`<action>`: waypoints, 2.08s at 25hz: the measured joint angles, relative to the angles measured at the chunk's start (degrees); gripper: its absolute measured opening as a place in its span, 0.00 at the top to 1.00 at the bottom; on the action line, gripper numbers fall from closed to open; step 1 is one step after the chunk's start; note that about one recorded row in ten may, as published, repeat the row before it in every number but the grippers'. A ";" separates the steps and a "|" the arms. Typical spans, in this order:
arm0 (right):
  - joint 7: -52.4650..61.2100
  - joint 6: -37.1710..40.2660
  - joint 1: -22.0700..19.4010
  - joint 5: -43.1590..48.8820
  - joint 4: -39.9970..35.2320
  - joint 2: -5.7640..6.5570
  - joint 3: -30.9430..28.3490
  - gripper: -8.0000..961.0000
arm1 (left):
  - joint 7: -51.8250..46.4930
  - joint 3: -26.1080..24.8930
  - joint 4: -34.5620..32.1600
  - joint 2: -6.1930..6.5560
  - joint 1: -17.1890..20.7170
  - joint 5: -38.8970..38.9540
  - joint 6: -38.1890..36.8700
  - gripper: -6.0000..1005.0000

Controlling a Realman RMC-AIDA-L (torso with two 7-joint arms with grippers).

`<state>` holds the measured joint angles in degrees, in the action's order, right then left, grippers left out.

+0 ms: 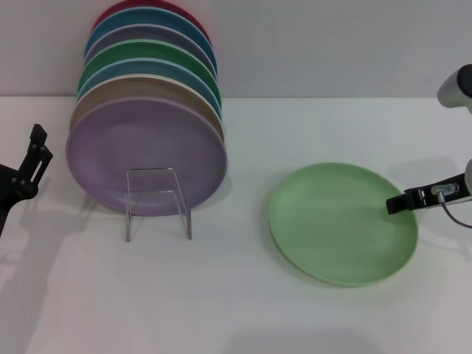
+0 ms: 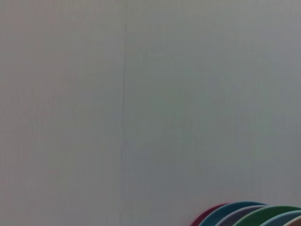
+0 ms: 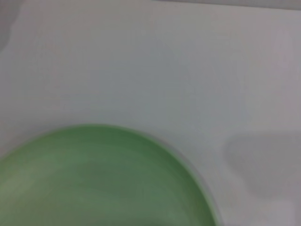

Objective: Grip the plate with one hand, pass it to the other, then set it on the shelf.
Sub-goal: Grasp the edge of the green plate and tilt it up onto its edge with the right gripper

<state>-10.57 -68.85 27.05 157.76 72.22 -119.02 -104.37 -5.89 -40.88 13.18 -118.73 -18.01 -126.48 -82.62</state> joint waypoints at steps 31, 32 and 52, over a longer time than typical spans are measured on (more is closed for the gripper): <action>0.01 -0.23 2.09 0.00 -3.77 -0.08 0.87 0.73 | 0.00 -0.43 -0.30 0.08 -0.01 0.00 0.01 0.18; 0.01 -0.23 2.13 0.01 -3.78 -0.08 0.92 0.74 | 0.00 -0.42 -0.28 0.08 -0.01 0.00 0.01 0.18; -1.53 1.24 0.42 0.21 0.40 -0.06 2.47 0.94 | 0.00 -0.42 -0.05 0.08 0.24 0.00 0.01 0.18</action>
<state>-12.10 -67.61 27.48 157.96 72.62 -119.08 -101.90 -5.89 -41.30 13.13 -118.65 -17.76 -126.48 -82.62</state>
